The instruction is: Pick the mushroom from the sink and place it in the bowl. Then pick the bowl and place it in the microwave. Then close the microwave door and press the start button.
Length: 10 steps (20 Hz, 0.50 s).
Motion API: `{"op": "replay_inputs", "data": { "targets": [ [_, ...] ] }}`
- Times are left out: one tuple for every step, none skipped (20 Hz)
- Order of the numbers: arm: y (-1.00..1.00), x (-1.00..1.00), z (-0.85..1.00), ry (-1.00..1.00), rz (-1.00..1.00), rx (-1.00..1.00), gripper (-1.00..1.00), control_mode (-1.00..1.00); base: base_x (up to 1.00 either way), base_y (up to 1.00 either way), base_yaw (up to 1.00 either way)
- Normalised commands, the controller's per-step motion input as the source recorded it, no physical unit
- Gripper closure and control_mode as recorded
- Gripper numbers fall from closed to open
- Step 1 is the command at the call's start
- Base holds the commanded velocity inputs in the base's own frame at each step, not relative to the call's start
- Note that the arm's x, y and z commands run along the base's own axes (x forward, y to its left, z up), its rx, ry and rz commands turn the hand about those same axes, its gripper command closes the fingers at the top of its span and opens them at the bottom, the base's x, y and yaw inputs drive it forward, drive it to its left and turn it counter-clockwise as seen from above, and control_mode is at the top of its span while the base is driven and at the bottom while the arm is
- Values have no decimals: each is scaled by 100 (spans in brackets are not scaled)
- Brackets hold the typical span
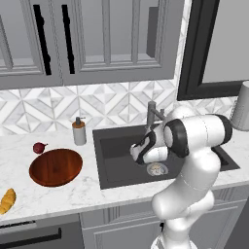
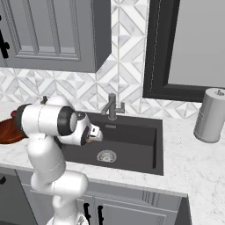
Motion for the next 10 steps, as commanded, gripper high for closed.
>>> {"op": "replay_inputs", "data": {
  "targets": [
    [24,0,100,-4,3,11,100,-100,0,0,0],
    [21,0,100,-1,3,12,100,-100,0,0,0],
    [16,-9,100,0,2,13,100,-100,0,0,0],
    [13,-8,100,0,2,15,100,-100,0,0,0],
    [13,-14,100,0,2,14,100,-100,0,0,0],
    [14,-22,100,0,2,13,100,-100,0,0,0],
    [14,-34,100,0,2,12,100,-100,0,0,0],
    [26,-46,100,0,2,11,100,-100,0,0,0],
    [40,-56,81,-2,4,11,100,-100,0,0,0],
    [66,-61,53,-7,6,5,100,-100,0,0,0]
  ]
}}
